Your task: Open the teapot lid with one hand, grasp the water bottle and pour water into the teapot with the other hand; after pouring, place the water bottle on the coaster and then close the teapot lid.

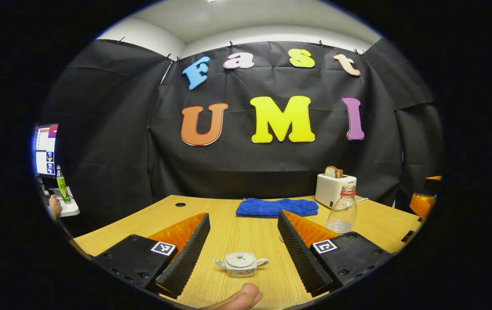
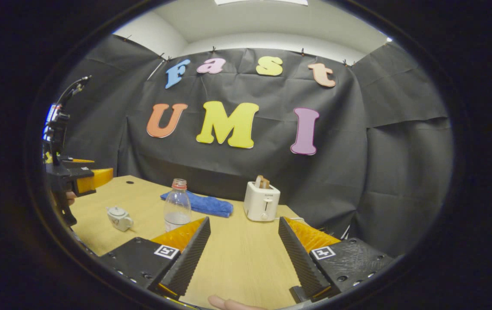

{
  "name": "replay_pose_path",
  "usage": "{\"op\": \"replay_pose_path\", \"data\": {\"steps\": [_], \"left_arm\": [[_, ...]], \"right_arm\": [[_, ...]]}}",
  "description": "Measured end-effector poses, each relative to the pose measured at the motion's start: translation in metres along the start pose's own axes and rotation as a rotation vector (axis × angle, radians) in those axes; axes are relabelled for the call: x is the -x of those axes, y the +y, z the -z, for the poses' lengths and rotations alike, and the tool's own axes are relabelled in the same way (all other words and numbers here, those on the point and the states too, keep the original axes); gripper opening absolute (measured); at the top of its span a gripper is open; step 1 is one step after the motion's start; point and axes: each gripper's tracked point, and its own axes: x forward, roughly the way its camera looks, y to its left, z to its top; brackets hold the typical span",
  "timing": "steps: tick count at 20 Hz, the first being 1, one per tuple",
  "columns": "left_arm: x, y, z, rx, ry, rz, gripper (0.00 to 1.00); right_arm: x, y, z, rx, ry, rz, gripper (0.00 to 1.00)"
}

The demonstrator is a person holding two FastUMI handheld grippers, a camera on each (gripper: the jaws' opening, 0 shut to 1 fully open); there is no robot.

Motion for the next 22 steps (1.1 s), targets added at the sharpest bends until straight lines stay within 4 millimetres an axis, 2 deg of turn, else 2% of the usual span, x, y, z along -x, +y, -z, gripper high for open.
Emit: {"op": "replay_pose_path", "data": {"steps": [2, 5, 8, 10, 12, 14, 15, 19, 20, 22], "left_arm": [[-0.016, 0.001, 0.018, 0.011, 0.01, 0.008, 0.99], [-0.035, 0.006, 0.057, 0.003, 0.083, -0.005, 0.99], [-0.043, 0.004, 0.079, 0.015, 0.125, 0.006, 0.99], [-0.045, 0.002, 0.085, 0.023, 0.138, 0.012, 0.96], [-0.048, 0.001, 0.087, 0.009, 0.143, 0.025, 0.84], [-0.053, 0.0, 0.104, 0.01, 0.209, 0.026, 0.63], [-0.054, 0.002, 0.111, 0.017, 0.231, 0.017, 0.59], [-0.057, 0.006, 0.108, -0.002, 0.204, 0.008, 0.42], [-0.058, 0.006, 0.108, -0.011, 0.198, 0.012, 0.33], [-0.058, 0.003, 0.107, -0.02, 0.193, 0.028, 0.23]], "right_arm": [[-0.002, 0.003, 0.004, 0.004, 0.009, 0.0, 0.97], [-0.006, 0.006, 0.007, 0.012, 0.018, -0.001, 0.98], [-0.008, 0.006, 0.009, 0.011, 0.022, 0.0, 0.95], [-0.009, 0.005, 0.01, 0.01, 0.027, 0.003, 0.95], [-0.009, 0.007, 0.013, 0.007, 0.035, 0.002, 0.98], [-0.011, 0.008, 0.016, 0.005, 0.047, 0.001, 0.98], [-0.011, 0.008, 0.018, 0.005, 0.051, 0.001, 0.98], [-0.012, 0.012, 0.02, 0.008, 0.056, -0.004, 0.95], [-0.013, 0.013, 0.021, 0.007, 0.058, -0.005, 0.95], [-0.013, 0.016, 0.023, 0.003, 0.06, -0.011, 0.95]]}}
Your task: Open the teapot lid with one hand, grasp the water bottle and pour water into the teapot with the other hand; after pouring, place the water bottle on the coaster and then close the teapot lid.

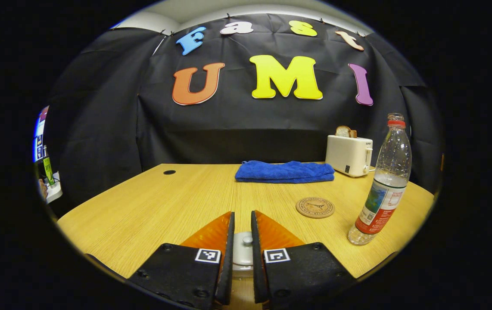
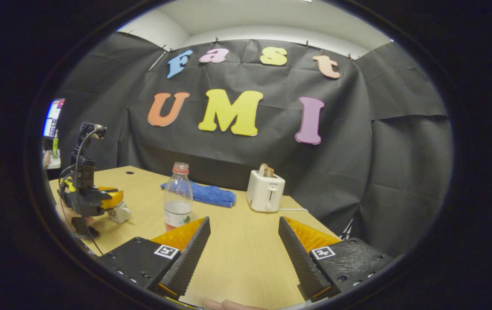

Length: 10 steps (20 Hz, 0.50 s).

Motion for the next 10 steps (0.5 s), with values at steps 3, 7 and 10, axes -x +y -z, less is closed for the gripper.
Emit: {"op": "replay_pose_path", "data": {"steps": [3, 7, 10], "left_arm": [[-0.001, -0.003, -0.003, -0.044, 0.006, 0.005, 0.06], [0.012, 0.001, -0.026, -0.039, -0.02, -0.001, 0.06], [0.039, 0.005, -0.056, 0.006, -0.033, 0.008, 0.06]], "right_arm": [[-0.002, 0.019, 0.005, -0.041, 0.001, -0.052, 0.95], [-0.005, 0.052, 0.014, -0.088, 0.014, -0.124, 0.95], [-0.012, 0.081, 0.016, -0.099, 0.012, -0.176, 0.95]]}}
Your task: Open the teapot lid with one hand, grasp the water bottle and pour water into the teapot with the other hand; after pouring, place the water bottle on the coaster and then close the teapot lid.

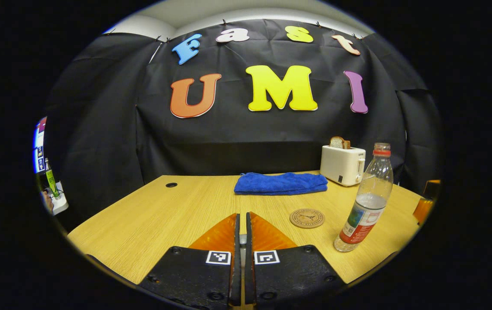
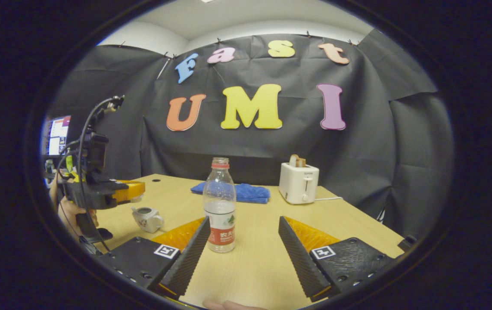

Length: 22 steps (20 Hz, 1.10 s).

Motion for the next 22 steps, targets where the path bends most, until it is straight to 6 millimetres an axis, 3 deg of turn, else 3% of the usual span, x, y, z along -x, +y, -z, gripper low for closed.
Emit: {"op": "replay_pose_path", "data": {"steps": [7, 9, 10, 18, 20, 22], "left_arm": [[0.056, 0.018, -0.046, -0.005, -0.014, 0.022, 0.06], [0.068, 0.027, -0.061, -0.008, -0.048, 0.018, 0.06], [0.074, 0.036, -0.067, -0.016, -0.065, 0.005, 0.06], [0.074, 0.053, -0.064, 0.018, -0.047, 0.009, 0.06], [0.074, 0.055, -0.063, 0.024, -0.04, 0.01, 0.06], [0.074, 0.059, -0.059, 0.012, -0.026, 0.004, 0.06]], "right_arm": [[-0.031, 0.022, -0.001, 0.016, -0.008, 0.037, 0.94], [-0.051, 0.024, 0.003, -0.026, 0.005, 0.057, 0.95], [-0.065, 0.035, 0.006, -0.029, 0.023, 0.031, 0.95], [-0.113, 0.036, 0.012, 0.016, 0.024, 0.086, 0.98], [-0.121, 0.041, 0.006, -0.013, 0.013, 0.065, 0.96], [-0.126, 0.031, 0.008, 0.009, 0.016, 0.113, 0.89]]}}
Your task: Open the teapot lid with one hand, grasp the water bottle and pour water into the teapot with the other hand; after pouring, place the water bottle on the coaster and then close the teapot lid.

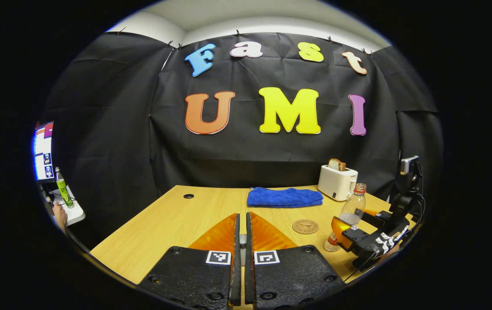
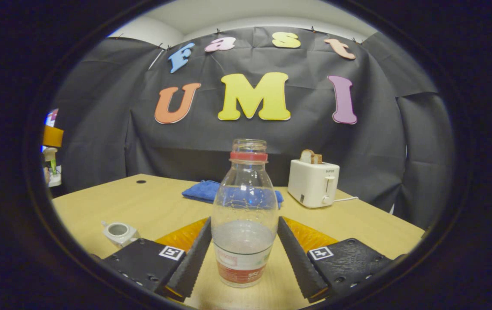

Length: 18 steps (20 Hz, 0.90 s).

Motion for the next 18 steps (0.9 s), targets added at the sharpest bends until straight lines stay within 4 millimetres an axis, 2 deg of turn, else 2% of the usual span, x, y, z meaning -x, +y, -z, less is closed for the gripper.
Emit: {"op": "replay_pose_path", "data": {"steps": [1, 4, 5, 8, 12, 15, 18], "left_arm": [[0.0, 0.003, 0.001, -0.012, 0.0, -0.012, 0.06], [0.002, 0.007, -0.001, -0.018, -0.012, -0.017, 0.06], [0.004, 0.003, -0.004, -0.012, -0.023, 0.01, 0.06], [0.01, -0.004, -0.009, 0.018, -0.047, 0.08, 0.06], [0.009, 0.02, -0.003, 0.028, -0.026, 0.037, 0.06], [0.014, 0.031, -0.011, 0.033, -0.054, 0.035, 0.06], [0.016, 0.037, -0.012, 0.04, -0.058, 0.028, 0.06]], "right_arm": [[-0.001, 0.0, -0.001, 0.003, -0.001, 0.0, 0.77], [0.002, -0.003, -0.001, 0.018, 0.015, 0.017, 0.75], [0.006, -0.003, -0.005, 0.044, 0.023, 0.034, 0.74], [0.012, -0.002, -0.01, 0.133, 0.055, 0.06, 0.75], [0.013, -0.001, -0.01, 0.357, 0.088, 0.132, 0.75], [0.009, 0.008, -0.013, 0.576, 0.088, 0.163, 0.74], [0.006, 0.014, -0.016, 0.718, 0.076, 0.198, 0.75]]}}
